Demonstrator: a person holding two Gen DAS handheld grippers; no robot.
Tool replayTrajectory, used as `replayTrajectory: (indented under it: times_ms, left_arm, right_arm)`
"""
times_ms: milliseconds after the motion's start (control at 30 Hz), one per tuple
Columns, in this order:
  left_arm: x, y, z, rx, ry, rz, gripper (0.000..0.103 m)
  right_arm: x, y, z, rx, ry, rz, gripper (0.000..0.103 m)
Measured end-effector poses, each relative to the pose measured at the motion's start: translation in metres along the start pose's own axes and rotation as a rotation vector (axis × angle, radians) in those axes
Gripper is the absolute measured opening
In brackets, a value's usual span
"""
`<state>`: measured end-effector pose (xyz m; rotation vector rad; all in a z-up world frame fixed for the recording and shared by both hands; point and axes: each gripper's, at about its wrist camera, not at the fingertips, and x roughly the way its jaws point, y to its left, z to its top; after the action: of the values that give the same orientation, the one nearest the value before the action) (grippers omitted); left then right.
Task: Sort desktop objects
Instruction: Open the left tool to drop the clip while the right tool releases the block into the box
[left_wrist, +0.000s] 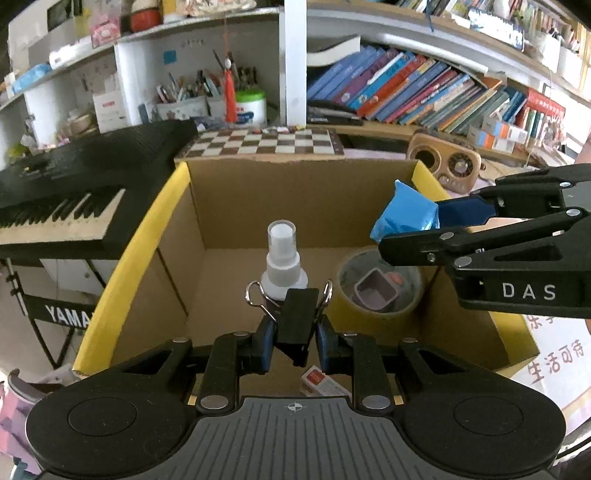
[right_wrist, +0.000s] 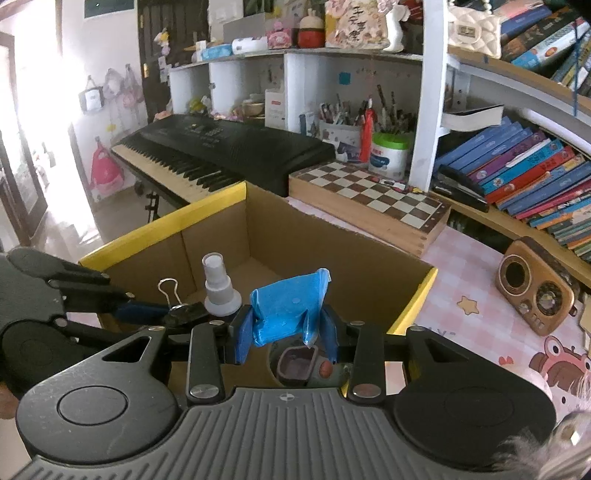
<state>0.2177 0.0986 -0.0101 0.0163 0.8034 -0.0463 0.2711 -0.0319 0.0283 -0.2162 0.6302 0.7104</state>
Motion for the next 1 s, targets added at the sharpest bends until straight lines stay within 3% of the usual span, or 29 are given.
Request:
replayTrajectory:
  times_ms: [100,200,333,667,1000]
  left_arm:
    - [0.006,0.002,0.001,0.000,0.021,-0.013,0.027]
    - [0.010,0.003,0.002,-0.003,0.031,-0.023,0.039]
    - [0.013,0.001,0.003,-0.006,0.028,-0.042,0.068]
    - [-0.007,0.008,-0.001,-0.062,-0.059,-0.014,0.072]
    - [-0.022,0.012,-0.005,-0.068,-0.094,0.018,0.078]
  right_arm:
    - [0.006,-0.001,0.000,-0.012,0.015,0.012,0.035]
    - [0.012,-0.002,0.000,-0.026,0.033,0.021,0.035]
    - [0.021,-0.004,0.001,-0.049,0.062,0.041,0.035]
    - [0.041,-0.002,0.007,-0.108,0.138,0.079,0.035]
    - [0.053,0.010,0.003,-0.189,0.210,0.115,0.039]
